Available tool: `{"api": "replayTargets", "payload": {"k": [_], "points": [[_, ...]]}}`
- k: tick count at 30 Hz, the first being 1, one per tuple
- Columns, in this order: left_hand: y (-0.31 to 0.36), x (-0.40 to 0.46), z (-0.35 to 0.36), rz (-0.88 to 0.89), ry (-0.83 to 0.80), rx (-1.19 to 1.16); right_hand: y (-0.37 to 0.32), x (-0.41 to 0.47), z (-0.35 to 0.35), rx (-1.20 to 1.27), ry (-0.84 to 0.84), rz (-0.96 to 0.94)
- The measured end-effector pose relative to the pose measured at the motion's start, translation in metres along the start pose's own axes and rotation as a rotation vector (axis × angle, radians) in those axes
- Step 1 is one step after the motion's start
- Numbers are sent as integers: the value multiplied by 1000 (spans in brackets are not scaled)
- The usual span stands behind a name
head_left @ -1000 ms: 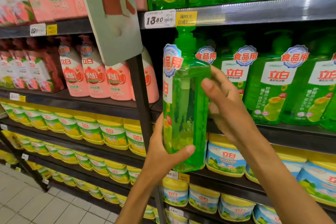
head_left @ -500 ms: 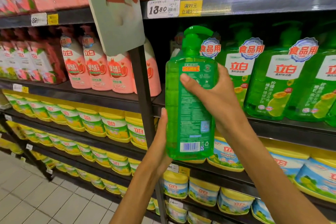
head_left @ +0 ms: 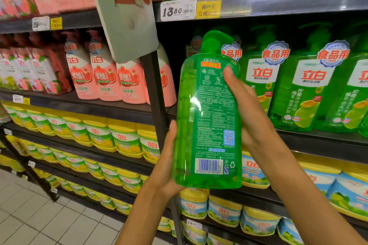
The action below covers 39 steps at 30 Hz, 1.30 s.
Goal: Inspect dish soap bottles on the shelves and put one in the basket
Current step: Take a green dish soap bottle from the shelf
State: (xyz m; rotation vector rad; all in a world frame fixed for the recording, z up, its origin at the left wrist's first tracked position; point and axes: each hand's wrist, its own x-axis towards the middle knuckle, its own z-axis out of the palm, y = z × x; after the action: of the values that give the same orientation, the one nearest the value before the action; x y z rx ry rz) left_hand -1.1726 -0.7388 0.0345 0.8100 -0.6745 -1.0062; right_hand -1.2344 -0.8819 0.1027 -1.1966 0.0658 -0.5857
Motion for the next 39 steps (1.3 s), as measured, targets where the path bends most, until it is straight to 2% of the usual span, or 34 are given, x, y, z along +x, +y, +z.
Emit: {"api": "replayTargets", "payload": {"k": [3, 8, 14, 16, 18, 19, 21, 24, 25, 27, 31, 34, 36, 39], "points": [[2, -1, 1, 31, 9, 40, 1, 2, 1, -5, -87, -7], [3, -5, -4, 150, 78, 50, -8, 3, -1, -355, -161, -69], [-1, -8, 1, 225, 266, 428, 6, -9, 2, -592, -149, -137], [-3, -8, 2, 254, 208, 456, 11, -5, 7, -448, -66, -111], [0, -7, 4, 267, 175, 381, 11, 0, 5, -142, 15, -17], [2, -6, 4, 276, 196, 342, 10, 2, 3, 35, 4, 47], [4, -4, 2, 269, 262, 298, 14, 3, -2, 350, -119, 129], [5, -2, -1, 78, 265, 237, 23, 4, -5, 495, -253, 154], [4, -2, 1, 10, 219, 198, 24, 5, -5, 479, -257, 169], [-4, -2, 2, 3, 187, 197, 26, 9, -10, 348, -194, 176], [-20, 2, 0, 139, 361, 285, 23, 16, -30, -133, -82, 45], [-23, 13, -10, 317, 489, 444, 21, 20, -31, -464, -140, 9], [-22, 22, -18, 407, 512, 563, 25, 25, -25, -545, -132, -39], [-16, 39, -29, 484, 489, 634, 25, 38, -15, -528, -84, -125]]}}
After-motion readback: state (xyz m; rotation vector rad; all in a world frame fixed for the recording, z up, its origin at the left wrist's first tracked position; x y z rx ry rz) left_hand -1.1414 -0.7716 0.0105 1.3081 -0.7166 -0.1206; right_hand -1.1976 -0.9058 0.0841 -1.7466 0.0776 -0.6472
